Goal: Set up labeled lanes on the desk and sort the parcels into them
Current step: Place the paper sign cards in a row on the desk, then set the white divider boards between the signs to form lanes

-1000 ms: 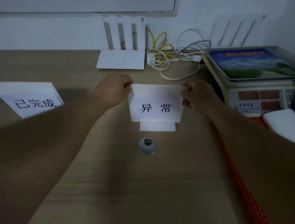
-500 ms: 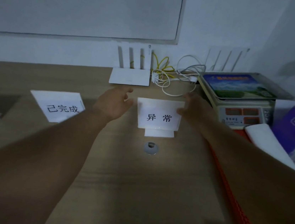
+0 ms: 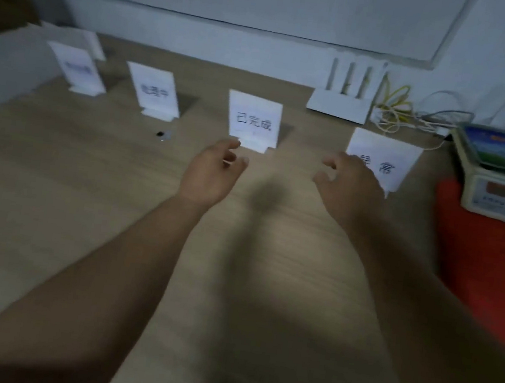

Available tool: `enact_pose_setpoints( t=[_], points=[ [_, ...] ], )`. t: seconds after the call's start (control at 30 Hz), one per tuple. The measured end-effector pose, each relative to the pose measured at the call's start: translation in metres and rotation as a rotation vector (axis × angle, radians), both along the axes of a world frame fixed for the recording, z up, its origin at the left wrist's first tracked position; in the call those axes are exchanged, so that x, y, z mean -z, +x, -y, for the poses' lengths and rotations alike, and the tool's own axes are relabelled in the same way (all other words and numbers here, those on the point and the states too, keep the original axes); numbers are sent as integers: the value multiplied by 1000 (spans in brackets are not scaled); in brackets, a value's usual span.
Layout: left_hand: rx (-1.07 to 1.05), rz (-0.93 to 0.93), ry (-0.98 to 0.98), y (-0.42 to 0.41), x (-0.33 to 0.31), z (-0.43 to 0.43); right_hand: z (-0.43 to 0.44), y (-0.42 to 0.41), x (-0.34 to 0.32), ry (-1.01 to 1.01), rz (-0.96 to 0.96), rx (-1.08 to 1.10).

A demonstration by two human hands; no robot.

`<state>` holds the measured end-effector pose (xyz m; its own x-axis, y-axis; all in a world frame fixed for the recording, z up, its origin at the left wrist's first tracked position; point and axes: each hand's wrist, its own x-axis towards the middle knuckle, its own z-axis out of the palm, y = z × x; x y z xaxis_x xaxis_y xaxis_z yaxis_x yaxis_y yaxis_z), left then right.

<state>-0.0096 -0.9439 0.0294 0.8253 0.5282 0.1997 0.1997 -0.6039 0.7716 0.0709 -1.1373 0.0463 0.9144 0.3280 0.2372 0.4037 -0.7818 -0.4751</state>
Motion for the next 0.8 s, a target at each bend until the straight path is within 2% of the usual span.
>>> enact_pose_setpoints(
  t=[0.3,0.63,0.8],
  points=[
    [-255,129,-178,-150,-3,-55,-104,-136,-9,67,-16,-162],
    [-422,252,-140,-315,-31,-190,-266,-285,-38,117,22,-349],
    [-479,245,-90,-382,-37,-257,-347,-347,-42,138,18,-421]
  ],
)
